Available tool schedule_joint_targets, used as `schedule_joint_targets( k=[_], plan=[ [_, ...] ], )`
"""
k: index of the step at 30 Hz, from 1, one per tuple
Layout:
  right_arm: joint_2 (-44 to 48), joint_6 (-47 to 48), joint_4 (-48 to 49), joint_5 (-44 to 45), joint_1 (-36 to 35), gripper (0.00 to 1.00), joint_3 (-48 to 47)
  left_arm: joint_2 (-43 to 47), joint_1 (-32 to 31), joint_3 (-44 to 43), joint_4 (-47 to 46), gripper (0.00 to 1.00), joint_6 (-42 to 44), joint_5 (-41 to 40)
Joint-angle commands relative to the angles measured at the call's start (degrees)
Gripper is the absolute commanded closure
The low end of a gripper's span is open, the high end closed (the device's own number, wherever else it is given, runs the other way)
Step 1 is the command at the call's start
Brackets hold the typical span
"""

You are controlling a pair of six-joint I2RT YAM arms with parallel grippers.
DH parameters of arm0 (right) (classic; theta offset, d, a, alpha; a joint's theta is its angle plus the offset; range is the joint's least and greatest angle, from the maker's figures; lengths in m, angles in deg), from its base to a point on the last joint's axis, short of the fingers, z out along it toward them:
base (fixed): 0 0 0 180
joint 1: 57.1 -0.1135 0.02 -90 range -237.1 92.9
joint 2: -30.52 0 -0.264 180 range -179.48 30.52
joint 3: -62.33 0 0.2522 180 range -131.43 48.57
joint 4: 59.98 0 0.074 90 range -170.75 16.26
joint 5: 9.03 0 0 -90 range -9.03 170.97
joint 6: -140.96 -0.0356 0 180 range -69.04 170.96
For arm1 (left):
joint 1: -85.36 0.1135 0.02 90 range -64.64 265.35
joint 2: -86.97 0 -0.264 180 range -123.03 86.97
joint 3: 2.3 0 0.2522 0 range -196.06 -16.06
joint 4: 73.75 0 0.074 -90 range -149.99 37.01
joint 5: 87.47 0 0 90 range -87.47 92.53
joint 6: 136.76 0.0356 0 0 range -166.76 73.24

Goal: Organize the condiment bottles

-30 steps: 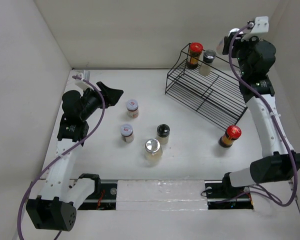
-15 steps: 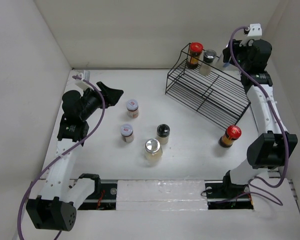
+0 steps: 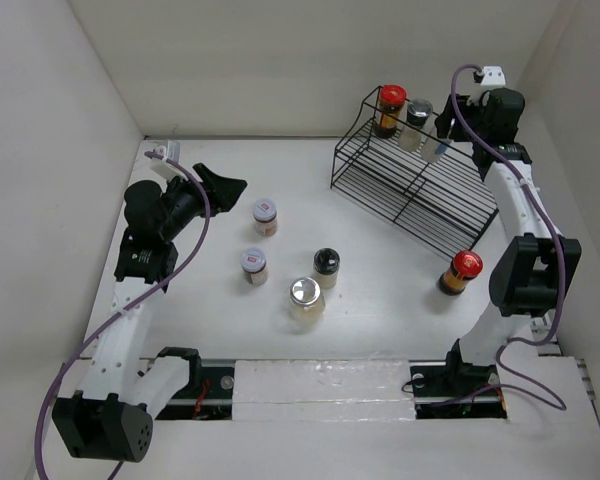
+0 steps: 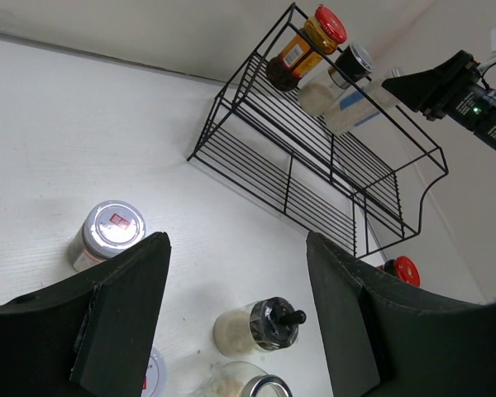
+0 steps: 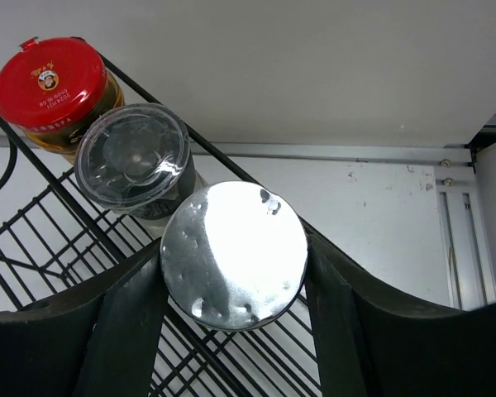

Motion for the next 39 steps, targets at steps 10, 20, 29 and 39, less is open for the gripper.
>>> schedule_joint_targets(
  k=[10, 20, 29, 39],
  plan=[
    [2.7, -1.3, 3.8, -1.7, -0.9, 0.18, -3.9, 0.1, 0.2, -0.2, -1.9, 0.38, 0.1, 0.4],
    [14.0, 2.6, 5.8, 4.6, -4.9, 0.11, -0.2, 0.7, 0.2, -0.8, -1.9, 0.38, 0.1, 0.4],
    [29.4, -0.7, 10.9, 19.1, -17.4, 0.88, 20.5, 1.2, 0.2, -0.8, -0.5, 0.38, 0.1, -1.5],
    [51.1, -13.2, -14.2, 34.8, -24.7, 0.02, 41.6, 1.7, -2.2, -4.2, 3.3, 0.35, -1.0, -5.0]
  ],
)
